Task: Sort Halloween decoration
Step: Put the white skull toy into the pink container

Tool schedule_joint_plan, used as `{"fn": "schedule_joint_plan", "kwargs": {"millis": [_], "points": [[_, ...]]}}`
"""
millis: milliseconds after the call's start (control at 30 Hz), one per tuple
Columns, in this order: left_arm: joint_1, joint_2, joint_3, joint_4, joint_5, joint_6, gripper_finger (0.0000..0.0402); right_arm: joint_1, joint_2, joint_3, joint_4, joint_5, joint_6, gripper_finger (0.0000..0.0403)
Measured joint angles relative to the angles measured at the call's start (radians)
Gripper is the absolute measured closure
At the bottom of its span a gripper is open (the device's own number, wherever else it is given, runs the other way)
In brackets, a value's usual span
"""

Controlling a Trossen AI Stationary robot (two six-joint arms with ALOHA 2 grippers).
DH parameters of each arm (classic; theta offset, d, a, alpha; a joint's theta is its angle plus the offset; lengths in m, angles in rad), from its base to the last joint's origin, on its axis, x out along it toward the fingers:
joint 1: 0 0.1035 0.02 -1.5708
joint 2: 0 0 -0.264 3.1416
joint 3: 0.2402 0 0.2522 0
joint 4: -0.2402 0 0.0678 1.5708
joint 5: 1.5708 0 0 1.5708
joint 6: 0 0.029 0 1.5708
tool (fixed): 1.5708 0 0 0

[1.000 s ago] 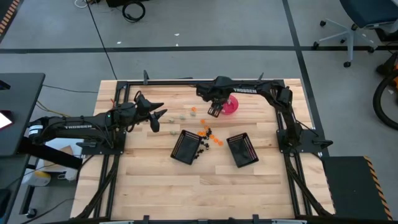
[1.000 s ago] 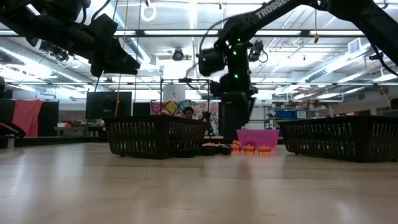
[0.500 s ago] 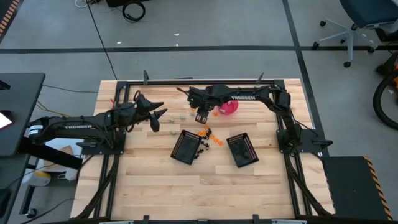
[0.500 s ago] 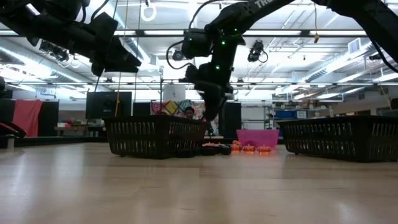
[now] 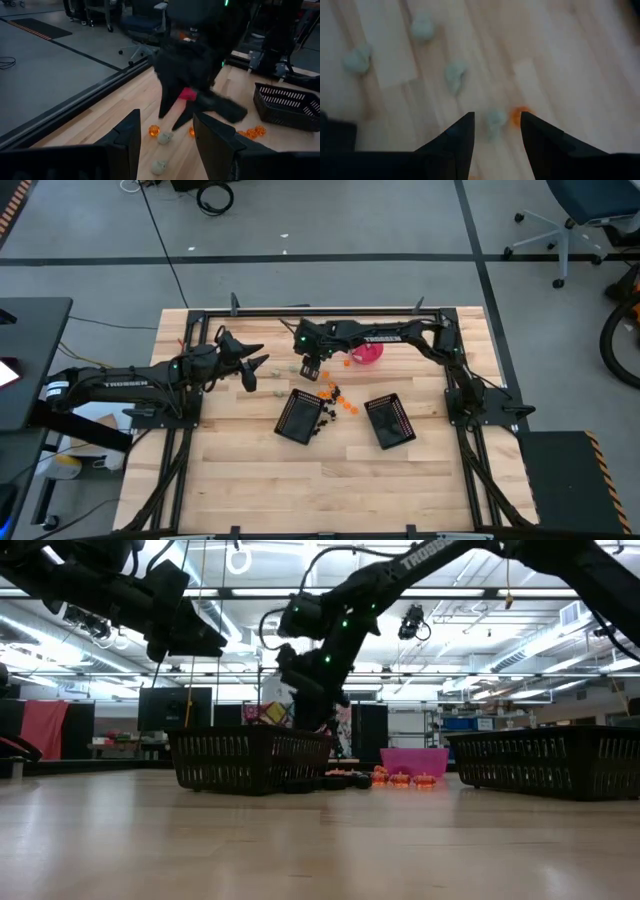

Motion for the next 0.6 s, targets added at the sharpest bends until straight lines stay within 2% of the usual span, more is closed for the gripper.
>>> {"fn": "schedule_joint_plan", "kwargs": {"millis": [333, 600], "points": [[0.000, 0.000, 0.000, -0.017, 0.000, 0.001, 0.0246, 0.000, 0.069, -0.009, 0.034, 0.024, -0.014, 0.0239], [0.002, 0.000, 0.000, -0.025, 0.000, 0.005, 0.0246, 0.000, 0.069, -0.039, 0.020, 0.042, -0.002, 0.0240]]}}
